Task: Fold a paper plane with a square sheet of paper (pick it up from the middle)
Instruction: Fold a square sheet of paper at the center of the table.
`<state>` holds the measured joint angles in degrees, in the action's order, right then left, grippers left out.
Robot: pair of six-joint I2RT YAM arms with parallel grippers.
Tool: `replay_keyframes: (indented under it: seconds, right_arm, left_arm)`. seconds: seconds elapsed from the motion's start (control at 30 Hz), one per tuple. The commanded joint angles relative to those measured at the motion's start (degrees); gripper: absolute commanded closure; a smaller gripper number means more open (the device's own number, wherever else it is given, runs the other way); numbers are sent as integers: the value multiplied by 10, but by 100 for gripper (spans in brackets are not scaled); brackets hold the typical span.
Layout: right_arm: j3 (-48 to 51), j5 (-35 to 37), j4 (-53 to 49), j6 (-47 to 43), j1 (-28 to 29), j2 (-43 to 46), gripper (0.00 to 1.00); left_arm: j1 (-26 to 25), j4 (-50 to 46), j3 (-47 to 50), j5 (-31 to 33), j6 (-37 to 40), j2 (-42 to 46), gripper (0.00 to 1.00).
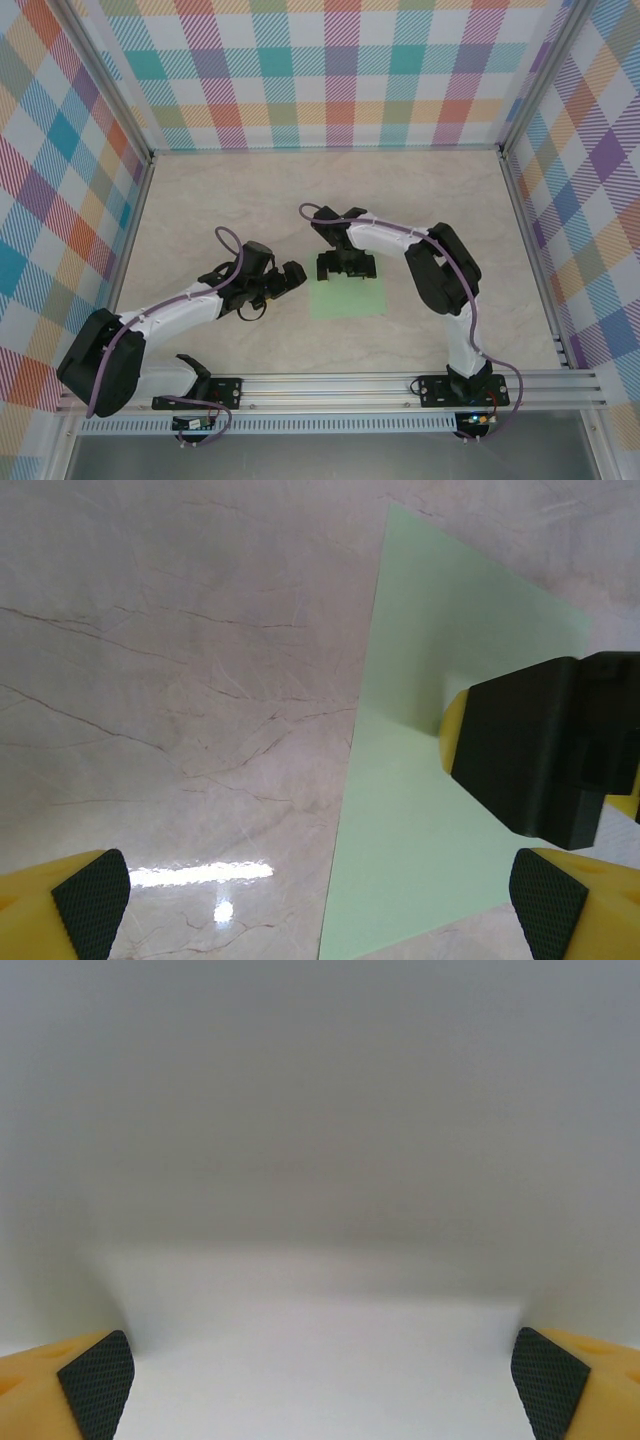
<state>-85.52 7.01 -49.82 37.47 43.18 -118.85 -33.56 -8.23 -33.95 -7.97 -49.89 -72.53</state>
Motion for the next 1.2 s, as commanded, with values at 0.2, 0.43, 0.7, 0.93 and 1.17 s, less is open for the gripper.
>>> replay_keyframes:
  seconds: [0.2, 0.43, 0.7, 0.93, 1.17]
  right_arm:
    - [49, -19, 10, 8, 6, -42, 0]
    - [41, -7, 3, 9, 9, -42, 4]
    - [28, -7, -4, 5, 8, -41, 5]
    - [12, -12, -5, -10, 9, -32, 5]
    - [-10, -12, -14, -17, 9, -22, 12]
  left_arm:
    - [7, 4, -19, -7, 0, -14, 0]
    - [7, 1, -22, -11, 1, -19, 0]
    - [7, -4, -23, -12, 1, -19, 0]
    - [7, -3, -23, -13, 1, -23, 0]
    - [7, -7, -28, -13, 2, -24, 0]
